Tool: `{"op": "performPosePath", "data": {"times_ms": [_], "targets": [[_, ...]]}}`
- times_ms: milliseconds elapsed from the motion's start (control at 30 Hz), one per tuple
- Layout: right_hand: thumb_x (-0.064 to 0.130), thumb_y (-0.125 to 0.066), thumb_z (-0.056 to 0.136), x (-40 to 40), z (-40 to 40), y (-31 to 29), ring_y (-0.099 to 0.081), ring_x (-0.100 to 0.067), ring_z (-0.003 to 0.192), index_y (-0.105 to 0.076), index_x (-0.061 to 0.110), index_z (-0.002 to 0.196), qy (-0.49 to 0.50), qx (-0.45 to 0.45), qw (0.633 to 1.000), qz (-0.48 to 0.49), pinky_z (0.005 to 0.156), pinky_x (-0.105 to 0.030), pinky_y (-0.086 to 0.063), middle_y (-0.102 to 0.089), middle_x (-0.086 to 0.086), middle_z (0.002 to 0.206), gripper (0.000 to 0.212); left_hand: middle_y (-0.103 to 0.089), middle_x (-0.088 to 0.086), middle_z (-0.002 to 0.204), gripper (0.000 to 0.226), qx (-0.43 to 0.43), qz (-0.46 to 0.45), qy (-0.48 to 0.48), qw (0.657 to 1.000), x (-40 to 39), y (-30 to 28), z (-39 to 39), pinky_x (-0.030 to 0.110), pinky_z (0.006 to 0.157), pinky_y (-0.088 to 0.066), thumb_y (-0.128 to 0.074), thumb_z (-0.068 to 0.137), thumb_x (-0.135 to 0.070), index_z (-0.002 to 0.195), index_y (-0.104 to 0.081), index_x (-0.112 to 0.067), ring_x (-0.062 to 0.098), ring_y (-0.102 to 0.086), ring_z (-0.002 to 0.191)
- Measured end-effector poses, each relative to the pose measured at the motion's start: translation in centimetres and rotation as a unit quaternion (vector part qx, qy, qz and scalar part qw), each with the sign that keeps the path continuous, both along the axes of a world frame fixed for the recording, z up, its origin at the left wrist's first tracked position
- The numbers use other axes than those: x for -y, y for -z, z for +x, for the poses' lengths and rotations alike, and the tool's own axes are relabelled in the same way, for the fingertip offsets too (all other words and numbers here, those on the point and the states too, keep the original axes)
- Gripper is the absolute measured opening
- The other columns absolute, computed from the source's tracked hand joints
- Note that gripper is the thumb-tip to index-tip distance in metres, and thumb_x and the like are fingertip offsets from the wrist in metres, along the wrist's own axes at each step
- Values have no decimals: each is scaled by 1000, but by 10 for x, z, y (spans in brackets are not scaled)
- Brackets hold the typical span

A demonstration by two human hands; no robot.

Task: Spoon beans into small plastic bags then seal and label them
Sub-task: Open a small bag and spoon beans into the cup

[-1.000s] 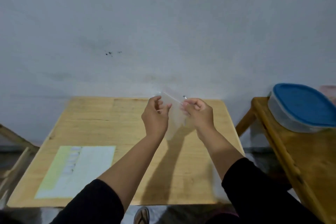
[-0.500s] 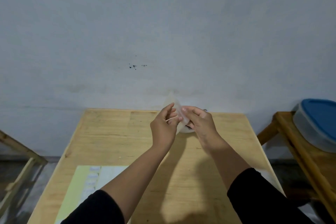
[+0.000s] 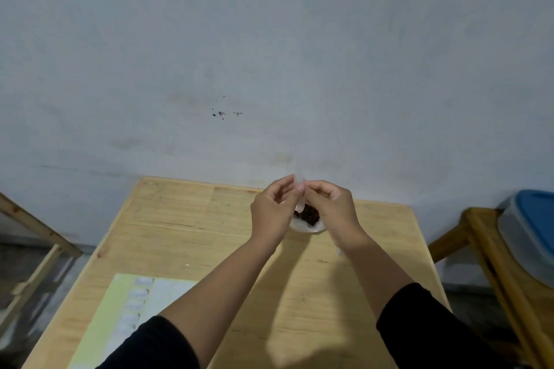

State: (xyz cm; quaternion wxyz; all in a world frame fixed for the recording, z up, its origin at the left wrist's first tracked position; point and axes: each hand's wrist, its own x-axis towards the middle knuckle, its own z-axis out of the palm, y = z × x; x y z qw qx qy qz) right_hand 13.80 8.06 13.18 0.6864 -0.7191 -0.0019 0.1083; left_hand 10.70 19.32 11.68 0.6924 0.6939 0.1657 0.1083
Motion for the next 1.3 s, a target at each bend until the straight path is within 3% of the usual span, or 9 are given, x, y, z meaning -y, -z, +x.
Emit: {"op": "performPosePath", "data": {"times_ms": [133, 300, 433, 667, 933, 1033, 1100, 1167, 1300], "targets": [[10, -66, 84, 4, 4, 4, -67, -12, 76, -65, 8, 86, 10, 56, 995, -83, 71, -19, -50, -70, -5, 78, 3, -70, -10, 82, 28, -9, 90, -37, 995, 7, 3, 3, 4, 72, -46, -63, 87, -19, 115, -66, -18, 0, -65, 79], [6, -57, 88, 8, 4, 3, -67, -9, 72, -63, 22, 90, -8, 121, 985, -123, 65, -18, -52, -67, 2, 73, 17, -62, -22, 69, 26, 6, 176, -40, 984, 17, 2, 3, -1, 65, -39, -62, 88, -13, 114, -66, -17, -15, -58, 66], [16, -62, 87, 10, 6, 3, -68, -8, 77, -67, 28, 98, -9, 111, 984, -137, 74, -22, -54, -70, 5, 81, 17, -61, -21, 68, 25, 19, 203, -37, 978, 23, 3, 2, -1, 64, -37, -62, 88, -14, 113, -66, -16, -18, -57, 66], [9, -59, 86, 11, 9, 10, -64, -11, 67, -65, 26, 90, -12, 99, 975, -199, 67, -23, -51, -68, -4, 73, 19, -65, -12, 72, 24, 13, 206, -51, 977, 27, 12, -3, -2, 65, -38, -62, 86, -12, 109, -68, -16, -13, -60, 66], [4, -50, 88, 16, 2, 20, -46, -5, 56, -70, 17, 104, -26, 141, 945, -296, 68, 6, -30, -44, 6, 57, 29, -64, -12, 69, 20, -17, 210, -128, 969, 11, 14, -3, 5, 68, -42, -57, 83, -10, 92, -71, -19, 1, -59, 67], [5, -47, 90, 15, 0, 16, -45, -5, 60, -67, 20, 113, -57, 137, 943, -298, 70, 10, -25, -45, 5, 69, 33, -67, -7, 82, 21, 11, 212, -81, 974, 5, 19, -8, 11, 74, -49, -58, 85, -12, 100, -70, -19, 0, -62, 78], [6, -46, 92, 15, 1, 14, -45, -3, 65, -65, 20, 116, -78, 144, 936, -312, 71, 12, -22, -43, 8, 74, 34, -65, -7, 98, 29, 37, 197, -13, 980, -3, 24, -14, 19, 81, -52, -64, 85, -15, 113, -65, -21, 0, -61, 91], [8, -47, 93, 14, 0, 15, -45, -3, 67, -65, 20, 116, -96, 155, 927, -328, 74, 10, -22, -41, 12, 73, 32, -57, -11, 120, 53, 64, 208, 76, 973, -17, 29, -18, 15, 91, -46, -72, 79, -24, 128, -53, -26, -2, -54, 110], [10, -49, 91, 8, -5, 22, -54, -16, 76, -66, 23, 116, -131, 154, 924, -325, 74, -16, -44, -51, 4, 80, 32, -14, -18, 152, 118, 40, 352, 248, 902, -39, 39, -19, 5, 106, -13, -83, 59, -44, 149, -8, -28, -7, -11, 138]]}}
